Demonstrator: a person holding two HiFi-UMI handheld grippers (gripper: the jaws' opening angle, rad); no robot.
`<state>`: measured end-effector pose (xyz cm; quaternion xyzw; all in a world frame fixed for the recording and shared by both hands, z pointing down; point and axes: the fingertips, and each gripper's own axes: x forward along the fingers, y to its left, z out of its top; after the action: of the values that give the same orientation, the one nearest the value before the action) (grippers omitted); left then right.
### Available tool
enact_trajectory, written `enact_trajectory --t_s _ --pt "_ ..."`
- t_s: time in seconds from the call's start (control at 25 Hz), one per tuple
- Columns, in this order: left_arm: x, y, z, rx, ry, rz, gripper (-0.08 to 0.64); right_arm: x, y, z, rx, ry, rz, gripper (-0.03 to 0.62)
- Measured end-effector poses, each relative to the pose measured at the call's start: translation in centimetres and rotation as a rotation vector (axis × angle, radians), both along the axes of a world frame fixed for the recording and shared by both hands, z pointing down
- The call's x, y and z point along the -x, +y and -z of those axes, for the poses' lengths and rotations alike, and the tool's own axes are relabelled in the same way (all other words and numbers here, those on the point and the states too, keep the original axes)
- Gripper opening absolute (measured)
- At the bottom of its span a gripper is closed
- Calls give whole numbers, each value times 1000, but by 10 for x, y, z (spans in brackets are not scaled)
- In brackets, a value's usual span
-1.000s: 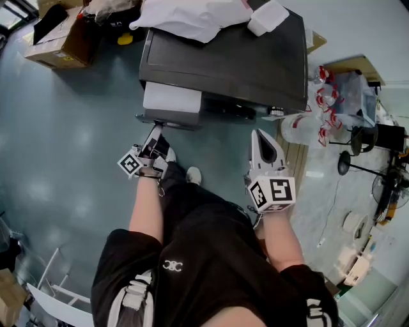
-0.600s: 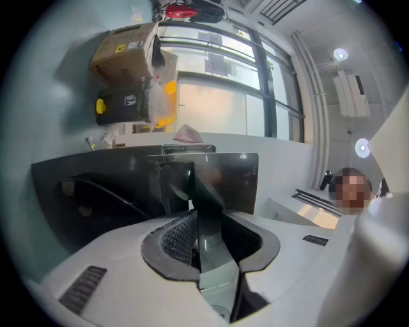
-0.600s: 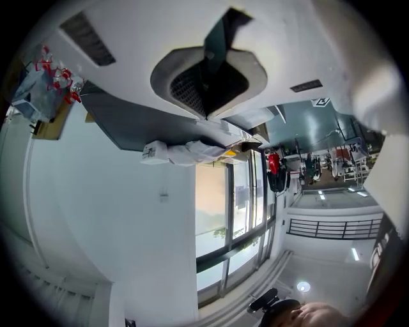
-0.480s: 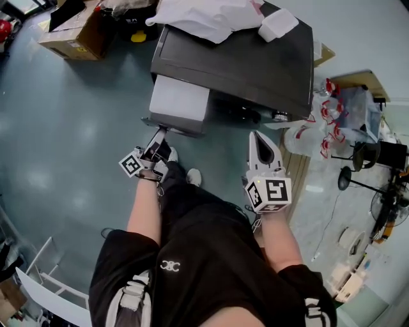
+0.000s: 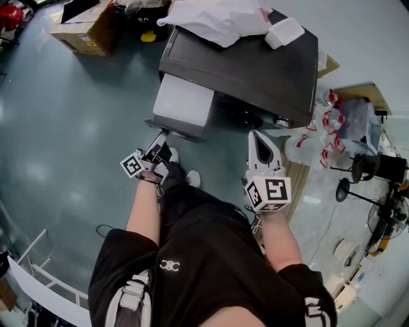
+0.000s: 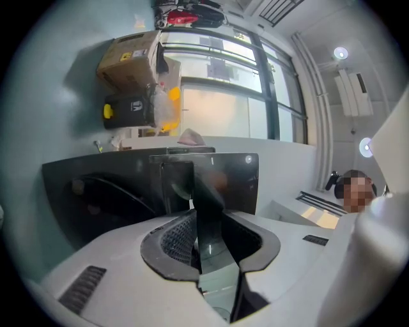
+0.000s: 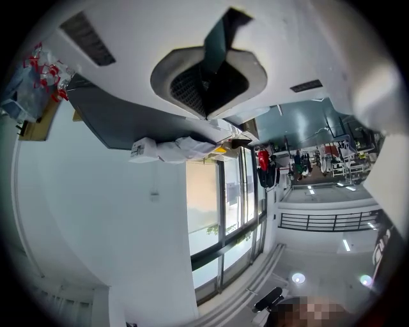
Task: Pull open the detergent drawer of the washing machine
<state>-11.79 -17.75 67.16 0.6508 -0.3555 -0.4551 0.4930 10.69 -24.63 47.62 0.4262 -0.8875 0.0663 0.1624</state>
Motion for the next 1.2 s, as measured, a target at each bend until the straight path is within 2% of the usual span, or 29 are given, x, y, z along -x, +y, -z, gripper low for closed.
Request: enact_trajectory --t_s 0.64,1.2 --pt "-2 66 -7 -16 -8 -22 112 18 31 -5 17 -19 54 2" --pt "-3 97 -17 35 -2 14 112 18 50 -6 36 -35 85 2"
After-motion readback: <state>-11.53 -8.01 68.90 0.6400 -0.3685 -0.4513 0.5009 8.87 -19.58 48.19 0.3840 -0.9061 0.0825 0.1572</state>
